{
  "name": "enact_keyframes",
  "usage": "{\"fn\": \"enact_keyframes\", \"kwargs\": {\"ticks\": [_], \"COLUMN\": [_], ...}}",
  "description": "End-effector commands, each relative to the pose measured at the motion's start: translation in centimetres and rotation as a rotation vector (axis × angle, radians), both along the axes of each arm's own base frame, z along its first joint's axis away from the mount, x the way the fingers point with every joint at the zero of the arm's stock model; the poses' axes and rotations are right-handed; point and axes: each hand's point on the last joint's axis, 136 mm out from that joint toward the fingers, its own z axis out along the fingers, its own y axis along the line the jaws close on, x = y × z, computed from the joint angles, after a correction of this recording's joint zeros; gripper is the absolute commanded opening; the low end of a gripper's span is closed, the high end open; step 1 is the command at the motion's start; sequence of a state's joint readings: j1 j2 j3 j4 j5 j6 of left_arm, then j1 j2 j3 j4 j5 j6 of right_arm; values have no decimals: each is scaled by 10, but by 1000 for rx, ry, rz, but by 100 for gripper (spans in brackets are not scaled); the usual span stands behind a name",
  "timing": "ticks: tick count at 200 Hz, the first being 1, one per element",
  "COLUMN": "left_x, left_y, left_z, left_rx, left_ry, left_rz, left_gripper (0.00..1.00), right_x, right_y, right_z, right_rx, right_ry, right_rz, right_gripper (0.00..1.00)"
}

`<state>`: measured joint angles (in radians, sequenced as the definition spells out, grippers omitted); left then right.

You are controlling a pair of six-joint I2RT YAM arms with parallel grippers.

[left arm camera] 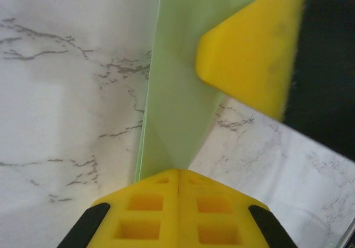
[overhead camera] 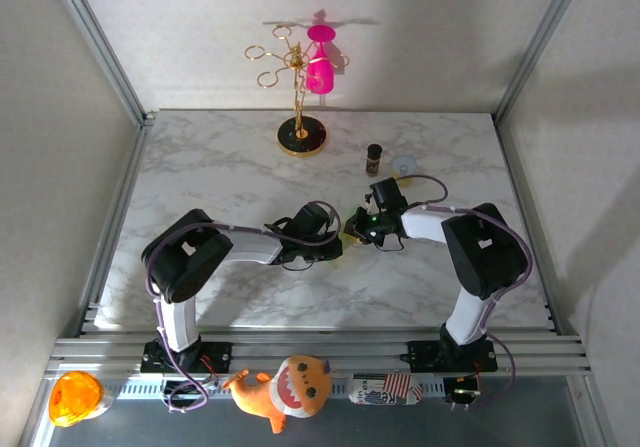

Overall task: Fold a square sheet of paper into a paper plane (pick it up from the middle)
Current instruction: Fold the wing for the fifth time at the center of the table.

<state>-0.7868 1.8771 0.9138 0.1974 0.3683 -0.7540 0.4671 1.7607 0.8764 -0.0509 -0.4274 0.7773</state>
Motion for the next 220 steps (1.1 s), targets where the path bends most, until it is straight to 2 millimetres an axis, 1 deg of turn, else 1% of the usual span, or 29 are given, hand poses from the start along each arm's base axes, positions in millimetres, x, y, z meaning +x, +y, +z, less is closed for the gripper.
{"fn": "enact_keyframes", "kwargs": {"ticks": [1, 20, 47, 87, 129, 161, 176, 188, 214, 220], "left_x": [-15, -15, -15, -15, -16, -16, -14, -11, 2, 6], "left_y": [21, 20, 18, 18, 19, 19, 16, 11, -8, -12], "left_z": [-26, -24, -23, -21, -20, -17, -12, -3, 24, 29], "left_rx": [123, 121, 121, 118, 117, 111, 98, 69, -35, -59], "left_ry": [44, 43, 42, 42, 43, 41, 31, 15, -37, -48], "left_rz": [-11, -18, -22, -22, -20, -20, -22, -27, -26, -23], "left_gripper": [0, 0, 0, 0, 0, 0, 0, 0, 0, 1], "right_x": [24, 32, 39, 36, 33, 30, 28, 23, 14, 12], "right_y": [-14, -22, -17, -17, -30, -37, -39, -40, -42, -42], "right_z": [29, 28, 26, 9, -9, -18, -21, -25, -34, -35], "right_rx": [-105, -175, -186, -201, -251, -263, -263, -262, -254, -251], "right_ry": [-146, -180, -189, -146, -113, -97, -88, -75, -53, -49], "right_rz": [0, 10, 48, 65, 41, 25, 23, 23, 20, 20], "right_gripper": [17, 17, 17, 17, 17, 17, 17, 17, 17, 17]}}
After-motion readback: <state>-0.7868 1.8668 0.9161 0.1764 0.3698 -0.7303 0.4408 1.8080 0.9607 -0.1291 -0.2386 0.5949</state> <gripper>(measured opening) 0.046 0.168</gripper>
